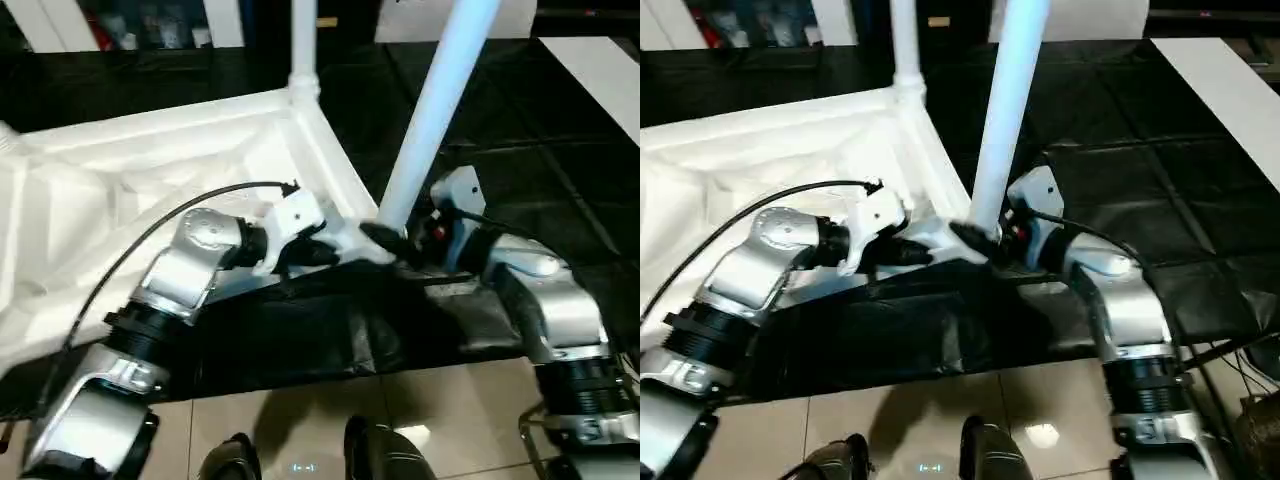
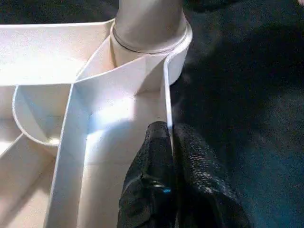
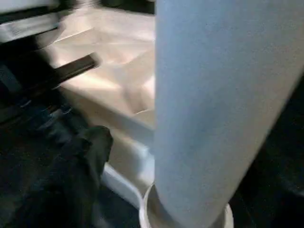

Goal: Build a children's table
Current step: Rotate leg to tighten

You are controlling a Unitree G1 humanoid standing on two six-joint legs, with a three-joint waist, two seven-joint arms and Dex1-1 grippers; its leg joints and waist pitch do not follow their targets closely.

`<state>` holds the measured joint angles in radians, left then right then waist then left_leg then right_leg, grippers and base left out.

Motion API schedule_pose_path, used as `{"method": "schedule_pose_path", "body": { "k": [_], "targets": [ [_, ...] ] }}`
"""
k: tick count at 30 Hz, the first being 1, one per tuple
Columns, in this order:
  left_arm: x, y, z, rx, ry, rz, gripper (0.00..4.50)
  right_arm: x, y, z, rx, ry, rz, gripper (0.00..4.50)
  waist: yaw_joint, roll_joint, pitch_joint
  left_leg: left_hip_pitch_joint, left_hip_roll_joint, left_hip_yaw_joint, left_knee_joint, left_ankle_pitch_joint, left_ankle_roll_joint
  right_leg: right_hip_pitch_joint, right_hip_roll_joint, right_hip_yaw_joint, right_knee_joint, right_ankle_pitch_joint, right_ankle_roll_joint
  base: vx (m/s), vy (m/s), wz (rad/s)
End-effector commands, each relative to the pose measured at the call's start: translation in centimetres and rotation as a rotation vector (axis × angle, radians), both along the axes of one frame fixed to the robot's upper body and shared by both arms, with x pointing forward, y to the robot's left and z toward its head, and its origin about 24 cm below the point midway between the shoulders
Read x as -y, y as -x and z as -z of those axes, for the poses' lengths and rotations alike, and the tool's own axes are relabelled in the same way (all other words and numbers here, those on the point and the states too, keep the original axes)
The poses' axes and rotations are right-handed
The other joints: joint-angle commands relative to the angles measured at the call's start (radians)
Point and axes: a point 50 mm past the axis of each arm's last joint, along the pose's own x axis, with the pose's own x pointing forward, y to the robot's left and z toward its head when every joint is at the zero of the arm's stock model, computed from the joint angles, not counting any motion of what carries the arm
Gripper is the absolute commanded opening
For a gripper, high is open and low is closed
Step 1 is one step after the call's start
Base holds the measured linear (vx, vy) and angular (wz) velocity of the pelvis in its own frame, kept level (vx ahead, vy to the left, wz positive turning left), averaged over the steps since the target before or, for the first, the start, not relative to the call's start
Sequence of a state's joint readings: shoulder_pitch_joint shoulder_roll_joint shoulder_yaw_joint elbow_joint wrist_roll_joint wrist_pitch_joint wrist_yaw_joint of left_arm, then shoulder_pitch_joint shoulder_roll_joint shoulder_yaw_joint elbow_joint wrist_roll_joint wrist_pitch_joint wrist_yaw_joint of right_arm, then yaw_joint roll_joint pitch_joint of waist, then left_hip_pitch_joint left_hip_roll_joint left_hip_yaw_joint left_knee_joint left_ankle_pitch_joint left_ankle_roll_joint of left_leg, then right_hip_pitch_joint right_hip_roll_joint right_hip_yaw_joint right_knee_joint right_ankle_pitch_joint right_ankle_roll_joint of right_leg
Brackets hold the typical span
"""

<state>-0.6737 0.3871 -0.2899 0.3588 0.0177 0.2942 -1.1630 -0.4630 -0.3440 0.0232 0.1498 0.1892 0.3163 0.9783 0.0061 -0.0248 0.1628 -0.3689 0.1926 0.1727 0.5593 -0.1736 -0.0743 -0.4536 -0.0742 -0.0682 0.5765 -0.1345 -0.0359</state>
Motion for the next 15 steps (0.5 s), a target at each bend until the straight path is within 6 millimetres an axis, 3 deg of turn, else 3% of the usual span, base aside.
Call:
{"method": "schedule_pose_path", "body": {
  "k": [1,4,9,11,13,15],
  "targets": [
    [0.1,0.8,1.0,-0.039,-0.041,0.134,0.0,0.0,0.7,0.6,-0.037,0.008,-0.145,4.06,0.005,0.0,-0.073,0.003,0.022,0.001,-0.049,-0.14,0.138,0.086,-0.055,0.047,-0.059,-0.232,-0.238,0.0,0.0,0.0],
    [-0.7,1.4,1.2,-0.05,-0.06,0.25,0.0,1.0,1.0,0.7,-0.059,0.047,-0.262,4.06,0.011,0.001,-0.073,0.005,0.025,0.001,-0.049,-0.152,0.138,0.082,-0.057,0.048,-0.06,-0.244,-0.239,0.0,0.0,0.0],
    [-1.0,2.2,1.1,-0.096,-0.035,0.367,0.0,1.6,1.3,0.7,-0.087,0.069,-0.374,4.06,0.032,0.002,-0.077,0.008,0.033,0.005,-0.047,-0.112,0.142,0.081,-0.055,0.049,-0.046,-0.171,-0.272,0.0,0.0,0.0],
    [-1.2,2.4,1.1,-0.115,-0.043,0.406,0.0,1.8,1.4,0.8,-0.11,0.078,-0.415,3.88,0.037,-0.003,-0.077,0.007,0.033,0.006,-0.046,-0.107,0.146,0.082,-0.056,0.049,-0.045,-0.168,-0.277,0.0,0.0,0.0],
    [-1.3,2.5,1.1,-0.117,-0.05,0.421,0.0,1.8,1.4,0.8,-0.117,0.081,-0.428,3.88,0.039,-0.002,-0.077,0.006,0.032,0.006,-0.046,-0.114,0.145,0.082,-0.058,0.048,-0.047,-0.188,-0.273,0.0,0.0,0.0],
    [-1.5,2.5,1.1,-0.123,-0.068,0.471,0.0,2.0,1.4,1.1,-0.139,0.092,-0.476,3.61,0.041,-0.005,-0.076,0.005,0.03,0.006,-0.047,-0.128,0.136,0.082,-0.059,0.048,-0.052,-0.233,-0.255,0.0,0.0,0.0]
  ]
}}
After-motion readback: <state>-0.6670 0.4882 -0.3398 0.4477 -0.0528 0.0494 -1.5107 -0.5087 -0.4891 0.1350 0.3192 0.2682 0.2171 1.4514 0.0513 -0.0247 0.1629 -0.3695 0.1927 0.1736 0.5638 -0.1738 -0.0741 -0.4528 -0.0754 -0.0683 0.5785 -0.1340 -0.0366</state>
